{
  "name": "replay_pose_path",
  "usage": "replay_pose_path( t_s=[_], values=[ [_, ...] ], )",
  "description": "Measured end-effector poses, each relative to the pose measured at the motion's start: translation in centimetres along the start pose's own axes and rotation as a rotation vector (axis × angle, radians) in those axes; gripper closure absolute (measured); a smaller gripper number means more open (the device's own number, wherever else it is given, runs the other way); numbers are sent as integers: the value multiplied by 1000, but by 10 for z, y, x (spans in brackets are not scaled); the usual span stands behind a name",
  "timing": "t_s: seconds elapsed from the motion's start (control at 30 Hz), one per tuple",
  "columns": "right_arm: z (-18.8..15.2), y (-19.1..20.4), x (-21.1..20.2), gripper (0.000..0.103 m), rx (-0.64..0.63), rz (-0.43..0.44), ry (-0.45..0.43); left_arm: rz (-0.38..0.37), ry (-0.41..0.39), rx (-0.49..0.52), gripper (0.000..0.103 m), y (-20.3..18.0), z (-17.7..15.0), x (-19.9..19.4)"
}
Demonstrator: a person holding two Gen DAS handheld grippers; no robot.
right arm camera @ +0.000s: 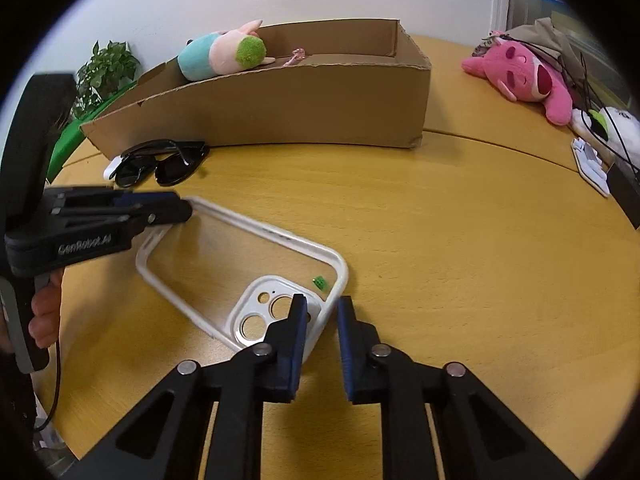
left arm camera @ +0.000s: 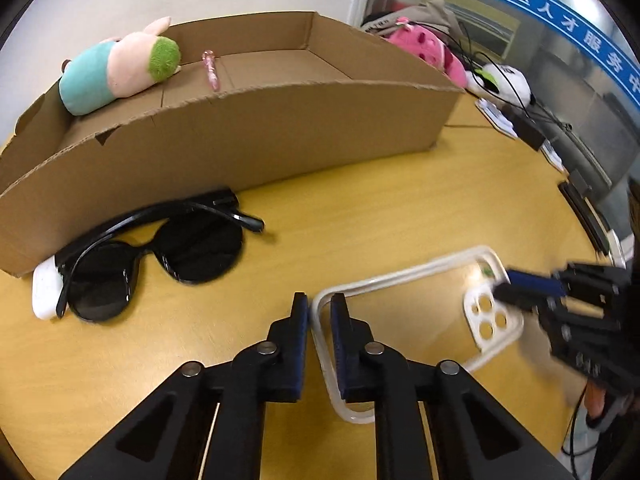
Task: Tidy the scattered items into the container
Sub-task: 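Close the right gripper on the rim of the clear phone case, then lift the phone case over the box and release it inside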
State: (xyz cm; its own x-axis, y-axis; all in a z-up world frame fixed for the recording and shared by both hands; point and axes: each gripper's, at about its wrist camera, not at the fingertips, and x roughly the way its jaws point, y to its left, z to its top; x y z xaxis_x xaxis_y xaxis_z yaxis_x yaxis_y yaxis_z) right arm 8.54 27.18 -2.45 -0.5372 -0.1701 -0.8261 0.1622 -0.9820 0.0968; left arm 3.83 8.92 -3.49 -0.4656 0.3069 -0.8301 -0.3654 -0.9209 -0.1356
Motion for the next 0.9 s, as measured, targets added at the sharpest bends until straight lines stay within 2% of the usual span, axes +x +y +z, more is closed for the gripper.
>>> replay_pose_path(
  t_s=[0.3,0.57,0.9],
  values=[
    [7,4,0,97,17,-5,-30,-9,-11,-59,95,8,-17,-19],
    [29,21,-34,97,-5,12,-144,-3,-157,-92,95,22,1,-74],
    [103,60,-73,97,-96,51,-285,71,-343,-66,95,63,57,-157]
  ],
)
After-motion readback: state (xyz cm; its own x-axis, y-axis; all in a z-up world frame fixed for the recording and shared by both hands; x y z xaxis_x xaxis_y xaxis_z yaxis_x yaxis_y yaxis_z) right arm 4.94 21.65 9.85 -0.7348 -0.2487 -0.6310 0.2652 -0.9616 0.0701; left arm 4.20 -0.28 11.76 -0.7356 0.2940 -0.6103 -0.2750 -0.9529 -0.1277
